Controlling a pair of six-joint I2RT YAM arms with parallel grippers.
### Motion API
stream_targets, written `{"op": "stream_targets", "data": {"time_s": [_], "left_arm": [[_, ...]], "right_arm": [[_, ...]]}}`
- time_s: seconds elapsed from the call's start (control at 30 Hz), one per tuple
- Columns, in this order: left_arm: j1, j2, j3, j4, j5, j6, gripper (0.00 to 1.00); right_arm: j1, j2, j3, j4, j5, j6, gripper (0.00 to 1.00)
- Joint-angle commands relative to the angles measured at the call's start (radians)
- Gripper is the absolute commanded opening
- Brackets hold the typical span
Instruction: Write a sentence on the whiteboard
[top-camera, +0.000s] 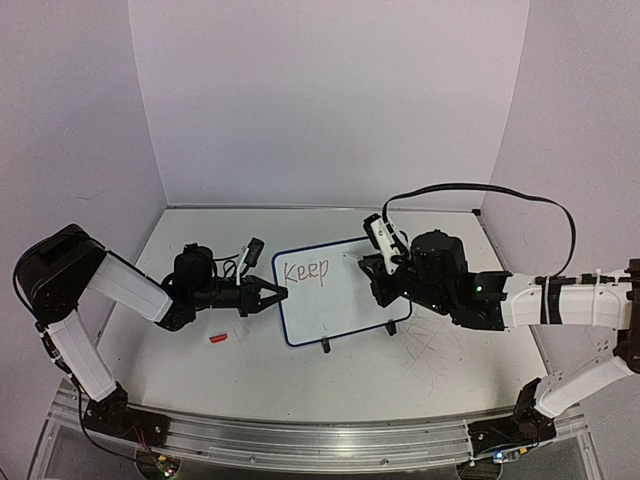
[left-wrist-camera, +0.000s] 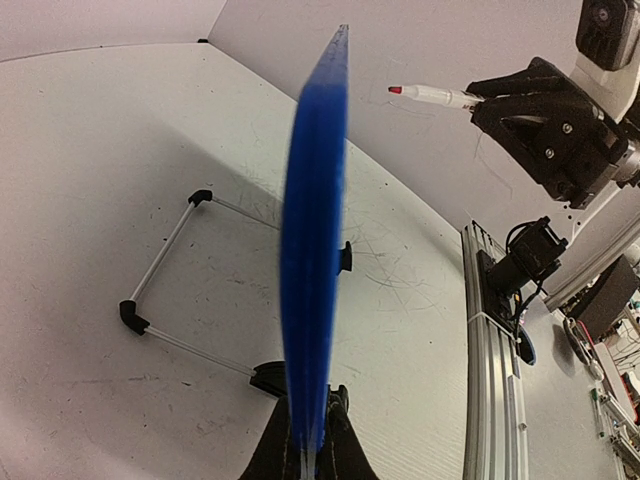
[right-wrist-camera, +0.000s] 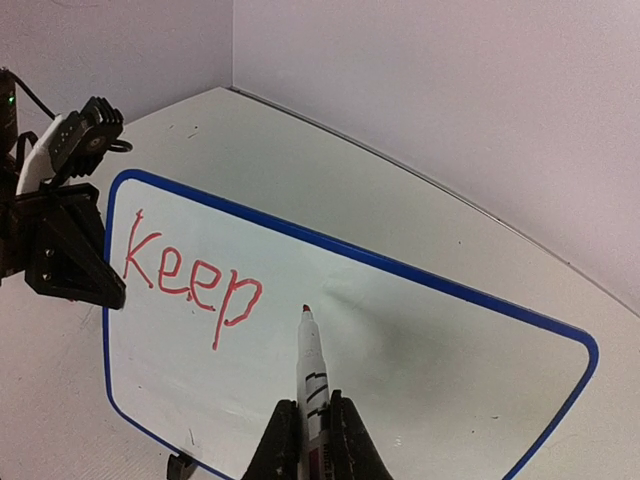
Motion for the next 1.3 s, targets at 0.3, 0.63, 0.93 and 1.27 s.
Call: {"op": "stream_targets", "data": {"time_s": [0.3, 0.63, 0.93, 1.27], "left_arm": [[0.006, 0.010, 0.027, -0.061, -0.067, 0.020, 0.00], [0.006, 0.007, 0.019, -0.063, -0.067, 0.024, 0.00], [0.006, 0.006, 0.018, -0.064, -0.072, 0.030, 0.00], [0.006, 0.012, 0.023, -0.066, -0.068, 0.031, 0.00]], "right_arm": [[0.000, 0.028, 0.012, 0.066, -0.034, -0.039, 0.00], [0.001, 0.066, 0.038, 0.076, 0.042, -0.007, 0.00], [0.000, 0.062, 0.029, 0.118, 0.094, -0.005, 0.00], [0.000, 0.091, 0.041, 0.124, 0.122, 0.003, 0.00]]}}
